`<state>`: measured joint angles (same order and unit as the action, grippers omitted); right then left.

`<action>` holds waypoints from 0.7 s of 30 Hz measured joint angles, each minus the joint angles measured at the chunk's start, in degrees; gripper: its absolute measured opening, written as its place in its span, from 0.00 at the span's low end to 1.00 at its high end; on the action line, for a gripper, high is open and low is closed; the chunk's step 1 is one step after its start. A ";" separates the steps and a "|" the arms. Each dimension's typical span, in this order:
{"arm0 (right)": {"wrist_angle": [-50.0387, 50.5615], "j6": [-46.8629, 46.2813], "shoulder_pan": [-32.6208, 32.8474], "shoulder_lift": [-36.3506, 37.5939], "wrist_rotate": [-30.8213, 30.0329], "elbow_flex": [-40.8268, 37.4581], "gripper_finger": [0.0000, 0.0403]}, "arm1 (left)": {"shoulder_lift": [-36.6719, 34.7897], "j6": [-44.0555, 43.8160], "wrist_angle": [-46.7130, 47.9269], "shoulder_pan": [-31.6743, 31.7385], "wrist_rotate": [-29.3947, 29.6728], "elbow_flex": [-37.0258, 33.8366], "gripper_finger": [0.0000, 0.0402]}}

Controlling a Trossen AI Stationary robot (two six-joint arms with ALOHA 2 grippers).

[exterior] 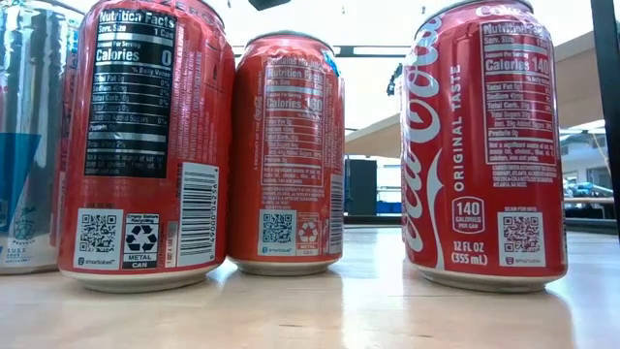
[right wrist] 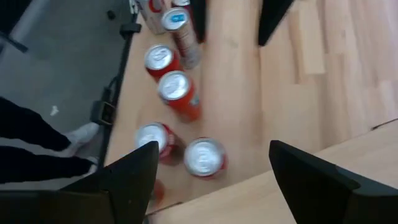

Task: Place canned beverage on shelf
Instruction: Put the right orange soda can on the shelf

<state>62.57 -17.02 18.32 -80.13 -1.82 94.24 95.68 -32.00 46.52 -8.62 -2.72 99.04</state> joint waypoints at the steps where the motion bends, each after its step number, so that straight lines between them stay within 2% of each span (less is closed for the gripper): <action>1: 0.00 -1.70 1.20 -0.31 -1.28 0.07 0.78 | 0.00 -0.30 0.00 -0.04 0.00 0.00 0.71; 5: -1.08 -8.75 5.52 -3.99 -3.51 0.14 0.76 | 0.04 -4.07 0.38 -1.82 -0.83 0.00 0.71; 13: -1.73 -20.65 16.02 -12.07 -1.50 0.15 0.74 | -0.15 -4.91 0.93 -11.03 -2.06 0.00 0.71; 19: -2.13 -18.70 21.84 -17.42 -1.46 0.15 0.75 | -0.15 -5.27 0.90 -16.95 -0.98 0.00 0.71; 21: -2.85 -16.53 22.57 -19.18 0.38 0.15 0.76 | -0.13 -5.93 0.87 -18.12 -0.10 0.00 0.71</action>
<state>59.71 -33.55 40.90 -99.31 -1.44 94.39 95.55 -37.93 47.40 -26.74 -2.82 99.04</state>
